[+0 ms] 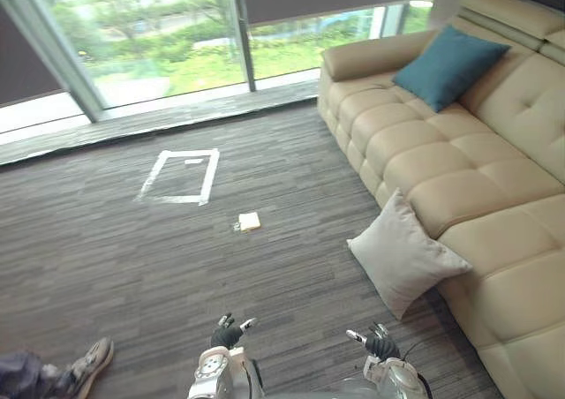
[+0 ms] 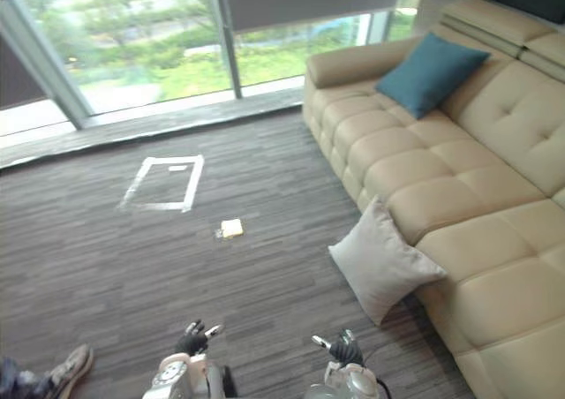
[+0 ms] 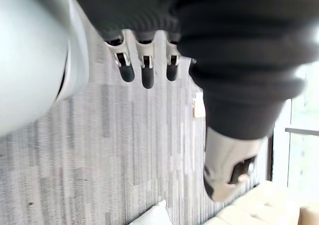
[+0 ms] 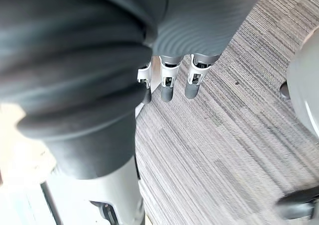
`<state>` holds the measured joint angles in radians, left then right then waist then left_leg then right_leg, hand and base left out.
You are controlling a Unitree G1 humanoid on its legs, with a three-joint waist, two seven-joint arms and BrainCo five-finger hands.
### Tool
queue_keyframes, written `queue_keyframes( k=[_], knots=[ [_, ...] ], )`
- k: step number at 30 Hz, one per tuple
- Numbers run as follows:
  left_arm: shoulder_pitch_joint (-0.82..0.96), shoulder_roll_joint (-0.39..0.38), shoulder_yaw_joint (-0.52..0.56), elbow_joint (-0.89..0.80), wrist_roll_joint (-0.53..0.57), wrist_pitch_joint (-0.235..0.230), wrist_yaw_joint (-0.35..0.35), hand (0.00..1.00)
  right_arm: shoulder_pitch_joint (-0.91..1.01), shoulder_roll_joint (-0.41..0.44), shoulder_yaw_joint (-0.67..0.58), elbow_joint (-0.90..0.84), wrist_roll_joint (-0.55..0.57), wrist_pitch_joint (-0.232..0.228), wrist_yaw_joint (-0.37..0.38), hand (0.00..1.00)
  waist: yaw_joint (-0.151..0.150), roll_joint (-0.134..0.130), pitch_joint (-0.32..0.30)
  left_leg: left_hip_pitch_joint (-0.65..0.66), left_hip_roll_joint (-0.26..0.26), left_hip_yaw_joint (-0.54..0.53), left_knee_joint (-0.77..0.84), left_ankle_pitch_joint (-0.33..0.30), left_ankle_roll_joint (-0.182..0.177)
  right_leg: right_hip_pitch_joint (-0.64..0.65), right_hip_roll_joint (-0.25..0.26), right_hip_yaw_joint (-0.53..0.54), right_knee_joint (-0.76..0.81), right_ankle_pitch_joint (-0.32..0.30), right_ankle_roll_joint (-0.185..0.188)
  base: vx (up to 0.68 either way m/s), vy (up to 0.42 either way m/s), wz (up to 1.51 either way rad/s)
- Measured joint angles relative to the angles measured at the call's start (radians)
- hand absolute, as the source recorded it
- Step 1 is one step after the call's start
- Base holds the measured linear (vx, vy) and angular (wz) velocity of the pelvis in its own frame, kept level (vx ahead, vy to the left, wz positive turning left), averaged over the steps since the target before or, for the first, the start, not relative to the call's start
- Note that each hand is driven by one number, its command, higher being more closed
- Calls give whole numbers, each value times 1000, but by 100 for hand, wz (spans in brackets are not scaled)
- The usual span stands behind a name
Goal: Pick up cushions and gather them together orderly.
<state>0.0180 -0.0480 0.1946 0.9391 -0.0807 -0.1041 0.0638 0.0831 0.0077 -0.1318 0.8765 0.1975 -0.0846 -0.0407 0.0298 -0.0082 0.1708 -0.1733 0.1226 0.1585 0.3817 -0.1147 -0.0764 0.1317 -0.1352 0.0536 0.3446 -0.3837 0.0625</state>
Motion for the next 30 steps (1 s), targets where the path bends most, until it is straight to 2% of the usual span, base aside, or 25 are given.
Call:
queue_keyframes(
  k=[1, 3, 5, 6, 7, 8, 10, 12, 13, 14, 15, 16, 17, 18, 19, 20, 21, 22, 24, 25, 27, 28, 30],
  knots=[
    [0, 1, 14, 11, 0, 2, 1, 0, 16, 8, 1, 1, 0, 1, 1, 0, -12, -31, -31, -3, -14, 29, 34, -35, 14, -4, -24, 35, 3, 17, 11, 613, 430, -84],
    [-7, 8, 15, 23, 1, 2, 0, 0, 26, 29, 3, 1, 0, 1, 0, 0, -16, -63, -41, 21, -31, 94, 75, -91, 43, -60, -60, 80, 115, 40, 43, 517, 372, -72],
    [-20, 18, 16, 47, 0, 6, 2, 0, 3, 34, 17, 0, -2, 1, 4, 0, -13, -55, -25, 109, -34, 169, 33, -128, 63, -224, -73, 91, 435, 116, 90, 351, 220, -97],
    [-25, 19, 13, 67, 0, 14, 3, 0, -7, 31, 17, -8, -3, 0, 5, 0, -18, -48, -16, 188, -38, 197, -16, -133, 68, -286, -78, 42, 576, 118, 92, 331, 184, -93],
    [-26, 19, 3, 74, -1, 20, 5, 0, -3, 29, 17, -27, -3, -1, 4, 0, -21, -37, -10, 272, -37, 229, -70, -134, 67, -331, -83, -41, 633, 115, 78, 324, 171, -75],
    [-26, 19, 1, 75, -1, 21, 6, 0, -1, 30, 17, -33, -3, -2, 4, 0, -22, -35, -10, 299, -36, 247, -95, -136, 63, -350, -86, -79, 639, 114, 71, 271, 146, -68],
    [-24, 27, -14, 84, -1, 24, 14, 0, -15, 31, 14, -35, -3, -6, 4, 0, -26, -34, -9, 396, -36, 325, -194, -144, 48, -444, -99, -264, 565, 96, 30, 310, 106, -60],
    [-24, 26, -25, 99, 1, 26, 14, 0, -23, 29, -2, -35, -3, -6, 4, 0, -33, -27, -5, 434, -31, 361, -225, -142, 45, -467, -95, -379, 432, 111, -8, 334, 21, -48],
    [-24, 27, -38, 100, 1, 26, 13, 0, -27, 29, -11, -33, -3, -6, 3, 0, -33, -25, -3, 455, -35, 382, -243, -140, 40, -472, -78, -443, 308, 151, -47, 494, -26, -53],
    [-24, 29, -43, 105, 3, 25, 12, 0, -25, 30, -13, -27, -3, -6, 3, 0, -33, -33, -4, 468, -49, 385, -250, -138, 36, -462, -61, -468, 188, 231, -83, 434, -56, -58],
    [-28, 31, -47, 117, 9, 24, 12, 0, -27, 22, -17, -23, -4, -6, 4, 0, -36, -37, 2, 486, -64, 380, -259, -133, 20, -452, -47, -463, 151, 267, -184, 436, -56, -80],
    [-41, 19, -48, 129, 13, 25, 10, 0, -43, -5, -26, -22, -4, -8, 5, 0, -36, 12, 13, 504, -38, 378, -257, -118, -17, -443, -12, -461, 151, 265, -189, 429, -89, -86],
    [-47, 2, -49, 131, 20, 25, 8, 0, -43, -11, -39, -23, -3, -7, 7, 0, -43, 27, 16, 507, -37, 377, -236, -88, -62, -439, -2, -448, 151, 237, -188, 406, -90, -70],
    [-48, -1, -47, 131, 21, 24, 7, 0, -44, -12, -44, -25, -3, -7, 7, 0, -46, 30, 18, 507, -35, 377, -228, -85, -67, -438, 0, -447, 153, 231, -185, 388, -135, -52],
    [-50, -13, -32, 131, 22, 25, -6, 0, -38, -17, -87, -26, -2, -5, 6, 0, -61, 44, 27, 488, 8, 356, -59, -55, -101, -385, 20, -424, 154, 188, -183, 365, -134, -38],
    [-48, -14, -26, 128, 21, 25, -7, 0, -30, -17, -89, -28, -2, -5, 6, 0, -66, 42, 29, 456, 39, 328, 65, -28, -103, -352, 32, -412, 145, 173, -181, 403, -140, -57],
    [-38, -13, -17, 117, 21, 25, -9, 0, -18, -17, -86, -31, -2, -5, 6, 0, -64, 41, 30, 392, 84, 272, 265, 22, -100, -308, 46, -392, 127, 157, -183, 346, -110, -63],
    [-29, -13, -6, 101, 16, 24, -9, 0, -14, -16, -79, -33, 1, -6, 5, 0, -65, 37, 33, 308, 119, 221, 459, 21, -91, -271, 71, -363, 109, 142, -190, 248, -62, -82],
    [-23, -10, 16, 71, 4, 22, -8, 0, -15, -13, -66, -32, 4, -6, 3, 0, -51, 38, 34, 209, 132, 179, 601, -7, -73, -232, 102, -304, 91, 117, -205, 229, -31, -101],
    [-21, -10, 16, 56, -2, 22, -6, 0, -15, -13, -58, -31, 10, -6, 2, 0, -43, 38, 34, 148, 128, 153, 615, -43, -63, -199, 115, -267, 71, 115, -202, 237, 0, -103],
    [-20, -14, 14, 42, -9, 21, -7, 0, -8, -11, -60, -31, 21, -5, 1, 0, -41, 35, 35, 91, 120, 142, 536, -86, -35, -159, 122, -225, 42, 122, -175, 232, 54, -82],
    [-20, -14, 14, 39, -16, 20, -7, 0, -5, -9, -60, -32, 21, -5, 1, 0, -35, 29, 34, 73, 102, 132, 425, -111, -19, -138, 121, -189, 32, 117, -162, 287, 127, -96],
    [-20, -16, 15, 29, -29, 12, -6, 0, -3, -7, -59, -31, 21, -5, 1, 0, -28, 23, 32, 48, 38, 47, 207, -125, -19, -127, 119, -109, 32, 99, -134, 265, 177, -106]
  ],
)
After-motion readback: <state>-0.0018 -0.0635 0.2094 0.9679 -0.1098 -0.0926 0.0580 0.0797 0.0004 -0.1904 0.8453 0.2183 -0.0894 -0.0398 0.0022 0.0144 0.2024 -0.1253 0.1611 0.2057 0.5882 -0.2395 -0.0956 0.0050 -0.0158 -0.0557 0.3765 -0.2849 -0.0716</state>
